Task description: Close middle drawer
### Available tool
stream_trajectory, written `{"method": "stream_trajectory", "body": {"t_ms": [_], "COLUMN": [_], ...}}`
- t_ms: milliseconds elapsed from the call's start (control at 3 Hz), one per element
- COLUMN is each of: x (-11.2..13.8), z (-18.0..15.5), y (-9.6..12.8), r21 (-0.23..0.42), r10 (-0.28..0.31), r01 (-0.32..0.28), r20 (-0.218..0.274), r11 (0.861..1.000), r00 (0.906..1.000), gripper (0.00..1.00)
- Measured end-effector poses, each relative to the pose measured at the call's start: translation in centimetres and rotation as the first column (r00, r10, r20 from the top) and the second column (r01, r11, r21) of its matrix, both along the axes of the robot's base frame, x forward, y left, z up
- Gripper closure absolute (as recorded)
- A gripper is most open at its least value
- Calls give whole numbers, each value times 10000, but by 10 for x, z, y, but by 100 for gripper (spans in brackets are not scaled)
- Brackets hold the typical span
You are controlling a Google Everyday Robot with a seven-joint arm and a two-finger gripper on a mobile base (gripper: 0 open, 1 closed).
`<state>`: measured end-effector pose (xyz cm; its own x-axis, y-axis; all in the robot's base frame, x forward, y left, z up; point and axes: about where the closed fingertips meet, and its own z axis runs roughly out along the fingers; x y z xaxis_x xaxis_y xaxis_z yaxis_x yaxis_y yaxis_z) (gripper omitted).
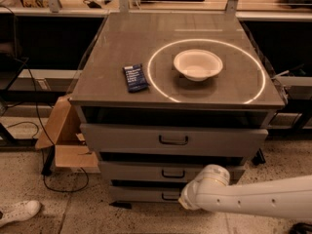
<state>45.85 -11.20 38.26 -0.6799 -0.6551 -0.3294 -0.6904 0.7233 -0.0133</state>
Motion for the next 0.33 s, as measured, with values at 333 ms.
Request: {"method": "stream_trajectory", "body": {"t_ms": [333], "x": [-55], "z": [23], "y": [-32], "r21": [-198], "r10": [-545], "r01": [532], "r20": [-703], "r11": [9984], "r00": [9960], "gripper": [100]}}
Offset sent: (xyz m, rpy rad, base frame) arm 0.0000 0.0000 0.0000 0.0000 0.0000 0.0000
